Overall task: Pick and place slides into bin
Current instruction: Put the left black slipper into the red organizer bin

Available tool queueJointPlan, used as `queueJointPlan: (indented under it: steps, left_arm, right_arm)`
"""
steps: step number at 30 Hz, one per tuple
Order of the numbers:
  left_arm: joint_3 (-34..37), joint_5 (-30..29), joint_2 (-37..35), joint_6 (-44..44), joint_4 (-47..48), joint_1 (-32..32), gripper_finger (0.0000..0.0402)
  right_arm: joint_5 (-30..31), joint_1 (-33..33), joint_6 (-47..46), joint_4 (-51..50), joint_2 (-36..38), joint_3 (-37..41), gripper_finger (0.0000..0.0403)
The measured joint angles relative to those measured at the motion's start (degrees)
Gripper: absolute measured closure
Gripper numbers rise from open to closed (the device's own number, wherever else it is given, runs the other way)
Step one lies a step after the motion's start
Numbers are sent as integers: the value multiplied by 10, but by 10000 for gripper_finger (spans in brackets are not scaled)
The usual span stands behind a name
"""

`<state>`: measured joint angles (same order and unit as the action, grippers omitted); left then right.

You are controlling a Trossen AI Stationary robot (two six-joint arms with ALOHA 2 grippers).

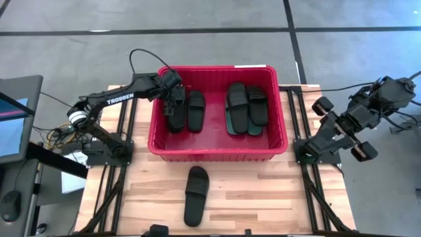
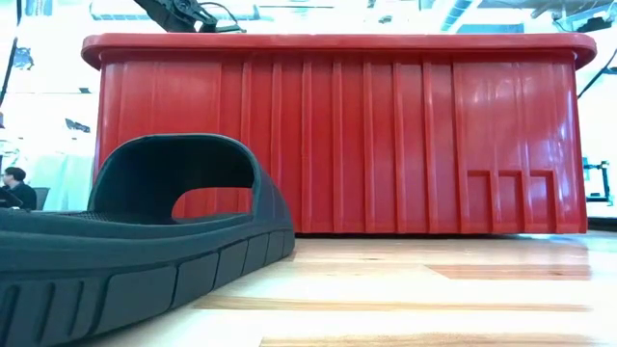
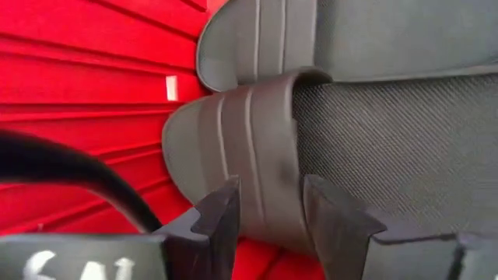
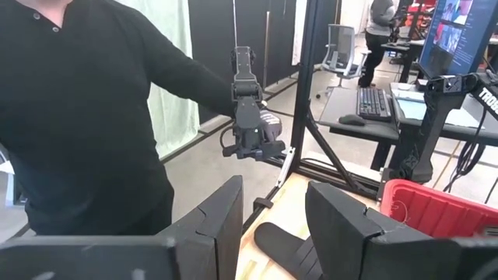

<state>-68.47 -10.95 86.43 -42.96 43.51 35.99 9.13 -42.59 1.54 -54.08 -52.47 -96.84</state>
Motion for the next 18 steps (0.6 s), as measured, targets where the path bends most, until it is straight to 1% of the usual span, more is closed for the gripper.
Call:
queueJointPlan:
  steps: [13, 18]
  left_arm:
    - [0, 33, 0, 35, 0, -1, 269]
    - [0, 45, 0, 36, 3, -1, 269]
  right_arm:
    - [0, 0, 0, -4, 0, 0, 275]
    - [0, 0, 0, -9, 0, 0, 275]
